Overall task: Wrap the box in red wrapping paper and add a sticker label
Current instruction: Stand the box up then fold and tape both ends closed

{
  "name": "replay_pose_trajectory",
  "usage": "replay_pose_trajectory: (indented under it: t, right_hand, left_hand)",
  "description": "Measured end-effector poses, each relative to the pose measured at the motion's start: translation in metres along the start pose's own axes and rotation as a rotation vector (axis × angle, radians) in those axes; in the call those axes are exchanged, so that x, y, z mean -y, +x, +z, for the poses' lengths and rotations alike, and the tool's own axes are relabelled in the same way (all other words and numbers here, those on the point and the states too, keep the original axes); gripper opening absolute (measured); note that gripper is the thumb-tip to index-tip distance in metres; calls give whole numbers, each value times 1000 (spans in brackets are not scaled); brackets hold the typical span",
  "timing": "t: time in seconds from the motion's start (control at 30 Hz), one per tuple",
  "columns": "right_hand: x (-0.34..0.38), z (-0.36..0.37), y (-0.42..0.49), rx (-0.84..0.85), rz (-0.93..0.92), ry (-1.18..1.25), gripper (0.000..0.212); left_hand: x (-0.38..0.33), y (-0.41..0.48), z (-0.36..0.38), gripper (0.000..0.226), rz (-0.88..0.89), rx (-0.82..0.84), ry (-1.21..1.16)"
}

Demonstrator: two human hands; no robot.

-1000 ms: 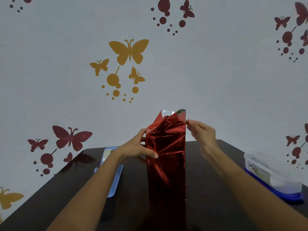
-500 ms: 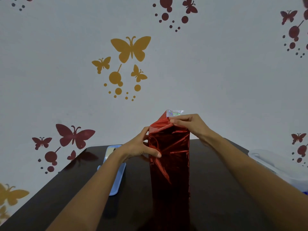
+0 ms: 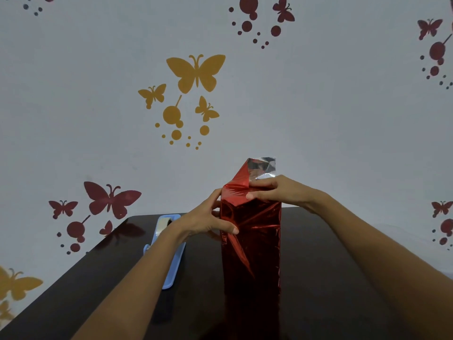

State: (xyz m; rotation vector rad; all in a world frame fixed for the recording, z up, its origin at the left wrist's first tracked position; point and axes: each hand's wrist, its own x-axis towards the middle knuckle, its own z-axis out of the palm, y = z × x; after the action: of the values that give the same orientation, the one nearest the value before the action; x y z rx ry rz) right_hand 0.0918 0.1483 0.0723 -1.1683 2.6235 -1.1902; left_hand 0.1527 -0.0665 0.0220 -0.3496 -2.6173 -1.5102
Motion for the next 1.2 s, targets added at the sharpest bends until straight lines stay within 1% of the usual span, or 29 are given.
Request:
replay_pose_trajectory:
  t: [0.07,0.13,0.17,0.2,0.23,0.27,0.3,0.33,0.37,0.43,0.53,0.6,0.73,0.8,0.87,0.97,1.03,1.1,1.2]
  right_hand:
    - [-3,3,0,-10,13,35,58]
    - [-5,4,0,-4,0,76,58]
    - [-6,4,0,-3,-7,85,58]
    - [-5,3,0,-2,-9,83,58]
    - [-6,3,1,-2,-10,77,60]
    - [-6,3,1,-6,-6,70,62]
    - [-6,3,1,-3,-4,71,62]
    - [-6,4,1,0,-8,80,61]
    - [-5,5,0,2,-14,95,58]
    - [-1,6,-3,-6,-28,113,52]
    - [-2,7,-3,-16,-22,114,57]
    - [-4,10,-3,-31,-24,136,61]
    - [-9,18,-3,-151,-80,169,77]
    - [-10,18,-3,-197,-127,89,81]
    - [-8,14,-2,-269,-154,-87,83]
    - [-2,11,-3,-465,-227,-381,76]
    - [0,12,-5,-521,-297,-461,74]
    - [0,10,-4,-468,-273,-441,72]
    - [5,4,-3,-285,-108,-319,53]
  left_hand:
    - [-1,-2,-4,87,-28,42,-49]
    - [-3,-5,-12,77,-73,127,-182]
    - [-7,-6,-16,83,-103,125,-244]
    - [-14,-5,-19,97,-135,72,-274]
    - [-23,-2,-21,107,-170,-27,-260]
    - [-32,2,-20,106,-199,-136,-222]
    - [-42,6,-18,98,-224,-216,-186]
    - [-50,11,-15,87,-250,-257,-154]
    - [-58,15,-10,77,-273,-262,-119]
    - [-72,21,-1,66,-313,-231,-39]
    - [-79,25,8,53,-348,-245,-9]
    - [-78,26,11,48,-357,-280,-26]
    - [-78,28,13,49,-359,-312,-23]
    - [-81,27,14,47,-359,-316,-17]
    - [-81,26,15,45,-354,-318,-11]
    - [-80,27,15,48,-352,-325,-4]
    - [-79,28,14,55,-338,-331,-5]
    - [-78,27,14,63,-323,-321,-7]
    - [-79,25,15,67,-293,-320,-20]
